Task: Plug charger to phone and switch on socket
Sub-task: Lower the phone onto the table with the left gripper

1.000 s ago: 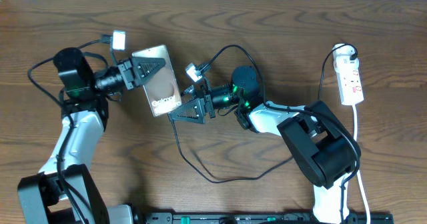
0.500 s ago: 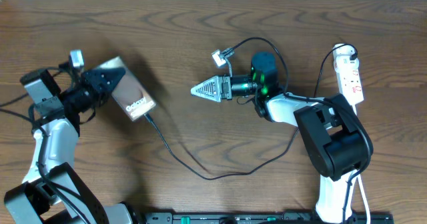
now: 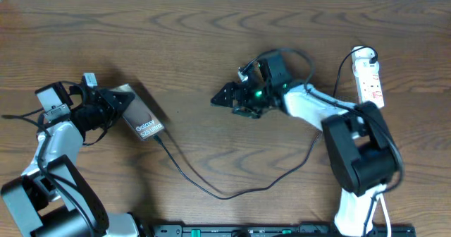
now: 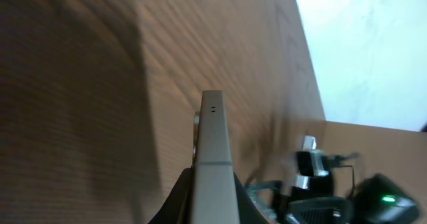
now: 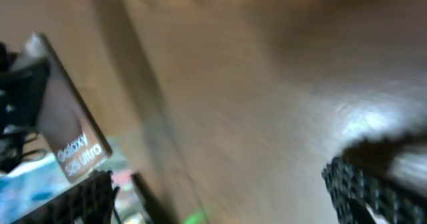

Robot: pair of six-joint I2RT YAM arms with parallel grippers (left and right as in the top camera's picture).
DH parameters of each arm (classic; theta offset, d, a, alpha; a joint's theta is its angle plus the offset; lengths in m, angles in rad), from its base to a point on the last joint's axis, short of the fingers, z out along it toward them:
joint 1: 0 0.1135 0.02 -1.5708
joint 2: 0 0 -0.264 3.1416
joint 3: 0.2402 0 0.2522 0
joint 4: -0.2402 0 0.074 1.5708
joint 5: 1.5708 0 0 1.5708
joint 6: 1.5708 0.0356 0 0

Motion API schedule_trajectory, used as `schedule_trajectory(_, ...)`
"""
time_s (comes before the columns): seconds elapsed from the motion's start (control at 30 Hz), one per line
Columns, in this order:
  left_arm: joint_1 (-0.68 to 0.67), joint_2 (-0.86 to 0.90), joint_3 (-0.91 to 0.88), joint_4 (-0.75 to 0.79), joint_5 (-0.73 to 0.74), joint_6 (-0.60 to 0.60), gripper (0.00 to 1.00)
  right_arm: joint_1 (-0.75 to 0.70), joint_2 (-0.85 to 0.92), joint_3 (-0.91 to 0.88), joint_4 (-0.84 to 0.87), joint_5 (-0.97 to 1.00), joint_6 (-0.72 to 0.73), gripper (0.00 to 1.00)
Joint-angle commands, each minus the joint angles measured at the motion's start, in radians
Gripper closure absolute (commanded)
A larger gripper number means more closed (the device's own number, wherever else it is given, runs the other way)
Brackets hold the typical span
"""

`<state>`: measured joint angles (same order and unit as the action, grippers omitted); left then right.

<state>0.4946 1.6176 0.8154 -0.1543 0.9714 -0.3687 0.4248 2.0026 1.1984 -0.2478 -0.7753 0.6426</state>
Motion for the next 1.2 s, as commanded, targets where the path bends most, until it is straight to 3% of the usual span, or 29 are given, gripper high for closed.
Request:
schedule_trajectory(0.0, -0.003, 0.018, 0.006, -0.002, 0.014, 0.054, 0.92, 0.005, -0.12, 0.105, -0.145, 0.263, -0.177, 0.01)
schedule_trajectory(0.17, -0.005, 0.064, 0.006, -0.003, -0.013, 0.062, 0.93, 0.02, -0.208, 0.159, -0.311, 0.473, -0.164, 0.01)
schedule_trajectory(0.33, -0.027, 0.151, 0.006, 0.006, -0.05, 0.061, 0.92, 0.021, -0.271, 0.163, -0.398, 0.563, -0.134, 0.01)
schedule_trajectory(0.67, -0.038, 0.255, 0.006, 0.047, -0.055, 0.0, 0.92, 0.022, -0.291, 0.163, -0.467, 0.594, -0.124, 0.01)
schedule_trajectory(1.0, -0.038, 0.255, 0.006, -0.027, -0.18, -0.002, 0.92, 0.031, -0.291, 0.163, -0.475, 0.593, -0.123, 0.01)
schedule_trajectory(1.03, -0.038, 0.255, 0.006, -0.028, -0.179, -0.002, 0.91, 0.034, -0.291, 0.163, -0.474, 0.593, -0.124, 0.01)
schedule_trajectory(1.17, -0.038, 0.255, 0.006, -0.04, -0.18, -0.002, 0.72, 0.035, -0.291, 0.163, -0.474, 0.593, -0.124, 0.01)
